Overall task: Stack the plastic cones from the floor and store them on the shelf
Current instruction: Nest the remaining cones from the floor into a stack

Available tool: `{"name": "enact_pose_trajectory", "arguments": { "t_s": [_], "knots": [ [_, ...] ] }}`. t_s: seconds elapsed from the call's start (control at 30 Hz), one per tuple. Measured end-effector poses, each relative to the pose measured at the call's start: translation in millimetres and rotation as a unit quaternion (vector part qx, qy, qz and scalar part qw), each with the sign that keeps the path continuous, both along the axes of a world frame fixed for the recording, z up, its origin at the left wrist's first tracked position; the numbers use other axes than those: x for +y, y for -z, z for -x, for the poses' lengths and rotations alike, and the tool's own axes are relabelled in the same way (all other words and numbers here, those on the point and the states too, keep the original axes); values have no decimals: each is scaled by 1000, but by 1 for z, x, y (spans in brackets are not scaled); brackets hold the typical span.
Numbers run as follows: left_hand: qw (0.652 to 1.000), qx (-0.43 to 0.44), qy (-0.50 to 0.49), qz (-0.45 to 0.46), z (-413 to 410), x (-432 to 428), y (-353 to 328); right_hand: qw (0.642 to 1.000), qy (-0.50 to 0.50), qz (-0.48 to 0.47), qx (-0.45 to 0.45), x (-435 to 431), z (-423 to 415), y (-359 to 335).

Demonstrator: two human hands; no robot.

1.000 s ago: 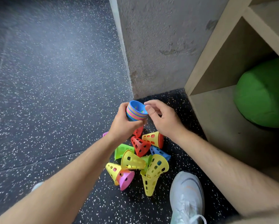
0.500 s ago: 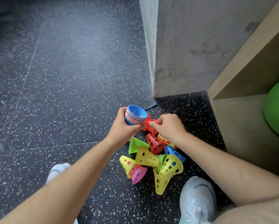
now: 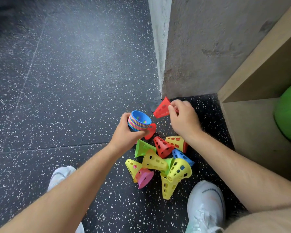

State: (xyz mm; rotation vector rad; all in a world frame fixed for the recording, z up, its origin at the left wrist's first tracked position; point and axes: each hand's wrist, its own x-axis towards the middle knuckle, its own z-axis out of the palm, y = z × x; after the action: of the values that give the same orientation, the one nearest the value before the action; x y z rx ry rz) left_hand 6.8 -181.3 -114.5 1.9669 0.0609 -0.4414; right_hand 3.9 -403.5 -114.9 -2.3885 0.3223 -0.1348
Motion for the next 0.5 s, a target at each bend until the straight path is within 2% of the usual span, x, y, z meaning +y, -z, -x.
{"name": "enact_pose_trajectory", "arguments": {
  "t_s": [0.1,0.2,0.37,0.5],
  "knots": [
    [1000,-4,-1,4,2,-1,-4,994,-20,-59,-93,8,-2,-15],
    [1000,1,-5,11,3,0,-7,986,-57,-96,-127,22,-1,-22],
    [1000,-10,-13,16,3,5,-11,981,-143,-93,-88,44,9,-25],
    [1000,-9,-13,6,4,14,-8,968,-145,-199,36,57,14,-20]
  ]
}}
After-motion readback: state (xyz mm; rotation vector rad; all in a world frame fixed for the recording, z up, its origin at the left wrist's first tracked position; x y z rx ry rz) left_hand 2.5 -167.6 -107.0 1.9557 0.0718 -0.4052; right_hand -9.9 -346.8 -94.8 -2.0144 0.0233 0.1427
